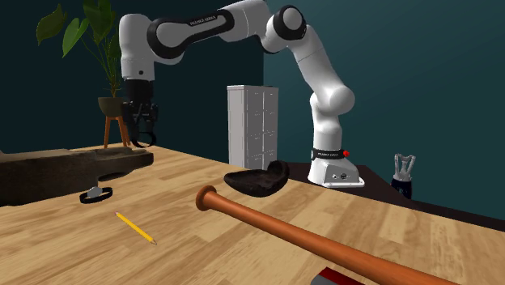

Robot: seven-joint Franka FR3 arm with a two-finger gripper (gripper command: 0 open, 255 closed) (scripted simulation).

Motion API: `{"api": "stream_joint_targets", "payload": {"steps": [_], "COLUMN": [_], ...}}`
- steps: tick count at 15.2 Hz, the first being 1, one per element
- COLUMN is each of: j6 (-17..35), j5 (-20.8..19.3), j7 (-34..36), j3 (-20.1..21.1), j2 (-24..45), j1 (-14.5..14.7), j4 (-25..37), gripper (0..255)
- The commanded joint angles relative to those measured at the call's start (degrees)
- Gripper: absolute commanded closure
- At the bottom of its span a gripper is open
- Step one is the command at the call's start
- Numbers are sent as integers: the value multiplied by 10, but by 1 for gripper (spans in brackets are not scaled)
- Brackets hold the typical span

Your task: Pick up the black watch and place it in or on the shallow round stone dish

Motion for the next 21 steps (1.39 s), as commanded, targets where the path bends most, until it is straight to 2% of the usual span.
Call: {"api": "stream_joint_targets", "payload": {"steps": [1,9,14,21], "j6": [-13,-63,-14,23], "j5": [1,5,31,76], "j7": [0,-1,18,41], "j3": [1,3,20,44], "j2": [-4,-16,-126,-262], "j1": [0,1,-1,12], "j4": [9,48,-107,-273], "gripper": [255,255,255,255]}}
